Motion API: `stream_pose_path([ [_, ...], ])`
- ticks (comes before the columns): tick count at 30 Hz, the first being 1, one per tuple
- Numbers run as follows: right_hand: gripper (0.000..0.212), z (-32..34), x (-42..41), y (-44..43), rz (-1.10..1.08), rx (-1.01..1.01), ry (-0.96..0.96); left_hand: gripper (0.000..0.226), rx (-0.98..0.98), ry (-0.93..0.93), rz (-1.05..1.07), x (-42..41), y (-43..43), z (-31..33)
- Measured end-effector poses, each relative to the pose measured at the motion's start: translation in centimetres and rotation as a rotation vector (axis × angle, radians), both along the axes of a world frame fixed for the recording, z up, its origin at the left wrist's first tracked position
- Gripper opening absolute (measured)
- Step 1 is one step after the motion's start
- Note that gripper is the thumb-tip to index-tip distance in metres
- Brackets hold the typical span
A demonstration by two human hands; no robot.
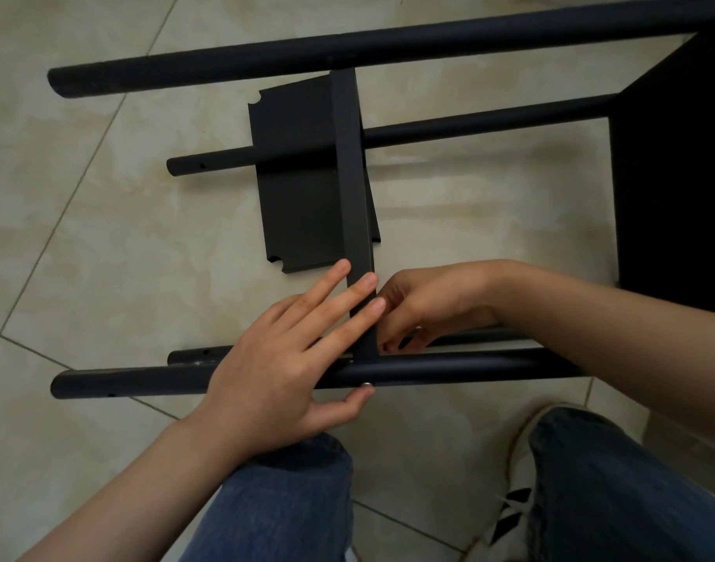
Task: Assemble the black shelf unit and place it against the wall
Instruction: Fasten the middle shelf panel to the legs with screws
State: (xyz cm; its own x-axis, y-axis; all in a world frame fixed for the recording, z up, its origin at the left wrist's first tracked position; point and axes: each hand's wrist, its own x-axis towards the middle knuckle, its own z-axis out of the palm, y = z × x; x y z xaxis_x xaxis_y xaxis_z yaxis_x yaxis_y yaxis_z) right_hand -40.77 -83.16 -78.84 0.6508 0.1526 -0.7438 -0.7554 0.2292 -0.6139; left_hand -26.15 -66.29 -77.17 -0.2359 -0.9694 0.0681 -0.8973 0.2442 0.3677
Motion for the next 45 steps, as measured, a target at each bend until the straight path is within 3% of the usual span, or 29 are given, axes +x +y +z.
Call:
stream_pose_path([
  [16,0.014,0.4,-0.4,0.8,-0.047,-0.071,-0.043,0.068,0.037,0.100,0.015,0.0,0.2,0.3],
  [21,0.019,1.2,-0.8,0.9,-0.045,-0.139,-0.044,0.058,0.027,0.224,0.076,-0.3,1.0,0.7],
  [26,0.021,3.2,-1.6,0.8,-0.030,-0.388,-0.101,0.027,-0.087,0.319,0.209,-1.1,2.0,1.8],
  [30,0.015,4.7,-2.4,1.1,0.025,-0.565,-0.132,0.013,-0.096,0.571,0.424,-1.8,3.1,3.7],
  [33,0.017,5.6,-3.1,1.8,0.039,-0.683,-0.138,0.005,0.015,0.836,0.653,-2.9,4.4,4.8],
  [38,0.031,6.6,-4.4,3.4,0.043,-0.849,-0.155,0.011,0.403,1.225,1.051,-3.6,5.6,3.7],
  [40,0.033,7.0,-5.0,4.0,0.056,-0.892,-0.171,0.032,0.522,1.485,1.164,-3.5,5.8,3.2],
  [45,0.033,7.4,-6.2,4.8,0.085,-1.058,-0.148,0.049,0.338,1.999,1.273,-2.9,4.6,3.0],
])
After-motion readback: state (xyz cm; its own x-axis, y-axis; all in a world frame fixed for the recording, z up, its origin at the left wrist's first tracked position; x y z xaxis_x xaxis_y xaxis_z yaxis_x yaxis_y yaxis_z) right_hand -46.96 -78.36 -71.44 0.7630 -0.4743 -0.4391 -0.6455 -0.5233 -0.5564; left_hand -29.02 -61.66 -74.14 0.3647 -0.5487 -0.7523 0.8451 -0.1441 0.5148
